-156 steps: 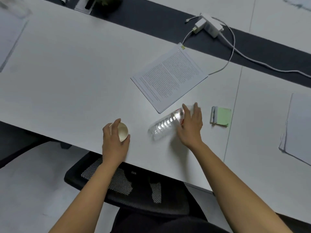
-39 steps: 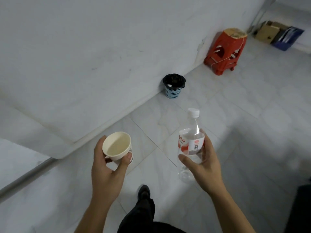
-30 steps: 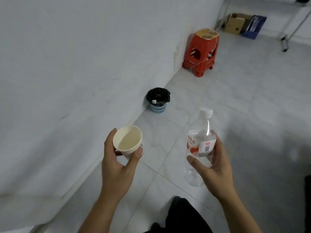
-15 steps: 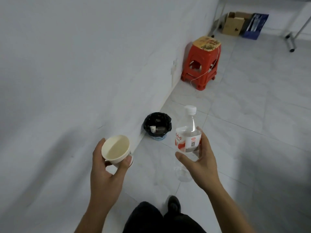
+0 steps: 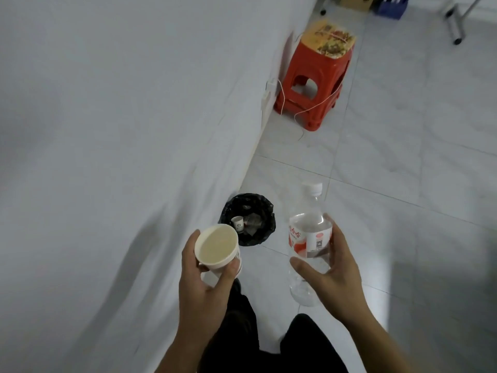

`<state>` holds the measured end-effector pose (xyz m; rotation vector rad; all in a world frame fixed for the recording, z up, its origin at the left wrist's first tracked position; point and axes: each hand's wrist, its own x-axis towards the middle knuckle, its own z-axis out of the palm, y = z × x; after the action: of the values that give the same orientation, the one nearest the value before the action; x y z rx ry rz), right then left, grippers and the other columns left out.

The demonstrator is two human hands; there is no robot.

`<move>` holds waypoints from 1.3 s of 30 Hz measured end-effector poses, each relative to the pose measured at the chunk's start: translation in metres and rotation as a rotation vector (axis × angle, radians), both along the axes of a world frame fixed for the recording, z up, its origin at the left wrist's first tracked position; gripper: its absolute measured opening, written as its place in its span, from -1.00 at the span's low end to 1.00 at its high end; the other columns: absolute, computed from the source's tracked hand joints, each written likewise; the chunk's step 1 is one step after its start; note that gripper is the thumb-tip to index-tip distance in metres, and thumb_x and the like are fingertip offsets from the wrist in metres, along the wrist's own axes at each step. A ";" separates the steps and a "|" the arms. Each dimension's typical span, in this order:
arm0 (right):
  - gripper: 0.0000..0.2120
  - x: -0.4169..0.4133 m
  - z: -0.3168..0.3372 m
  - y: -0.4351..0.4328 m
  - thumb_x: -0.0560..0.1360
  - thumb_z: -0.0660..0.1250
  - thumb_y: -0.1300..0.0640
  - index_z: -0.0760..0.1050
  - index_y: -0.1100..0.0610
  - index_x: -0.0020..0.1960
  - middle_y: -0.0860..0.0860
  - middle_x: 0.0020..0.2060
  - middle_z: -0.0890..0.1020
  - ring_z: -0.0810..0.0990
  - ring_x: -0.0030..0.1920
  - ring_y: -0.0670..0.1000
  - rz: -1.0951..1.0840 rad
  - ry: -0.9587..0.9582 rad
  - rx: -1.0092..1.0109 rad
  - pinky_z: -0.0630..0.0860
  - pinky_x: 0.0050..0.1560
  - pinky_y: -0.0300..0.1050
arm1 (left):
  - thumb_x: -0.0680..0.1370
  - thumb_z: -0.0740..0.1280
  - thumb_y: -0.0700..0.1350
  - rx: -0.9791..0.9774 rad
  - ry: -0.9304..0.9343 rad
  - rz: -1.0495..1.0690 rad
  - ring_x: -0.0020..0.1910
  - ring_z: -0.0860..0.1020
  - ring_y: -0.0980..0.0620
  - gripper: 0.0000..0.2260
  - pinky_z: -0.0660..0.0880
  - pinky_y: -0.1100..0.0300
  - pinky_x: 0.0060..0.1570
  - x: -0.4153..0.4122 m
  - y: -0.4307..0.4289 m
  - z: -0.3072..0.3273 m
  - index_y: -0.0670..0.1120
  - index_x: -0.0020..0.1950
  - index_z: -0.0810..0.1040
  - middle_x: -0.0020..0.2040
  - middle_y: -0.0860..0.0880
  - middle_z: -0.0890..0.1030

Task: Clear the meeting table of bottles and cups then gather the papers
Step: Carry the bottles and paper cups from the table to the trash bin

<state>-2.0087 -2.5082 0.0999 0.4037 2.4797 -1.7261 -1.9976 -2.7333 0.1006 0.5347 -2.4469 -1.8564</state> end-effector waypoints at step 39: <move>-0.47 -0.208 -0.540 -0.026 0.66 0.15 -0.10 0.19 0.04 0.57 0.01 0.41 0.43 0.44 0.37 -0.01 0.213 -0.473 0.208 0.38 0.31 -0.14 | 0.63 0.27 0.01 -0.272 -0.387 0.052 0.31 0.45 0.13 -0.57 0.49 -0.05 0.28 -0.191 0.034 -0.530 -0.12 0.46 0.37 0.34 0.05 0.46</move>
<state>-2.2167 -2.5346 -0.4402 0.4785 2.2579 -1.1381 -2.1887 -2.6992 -0.4299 1.0055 -2.8249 -1.4774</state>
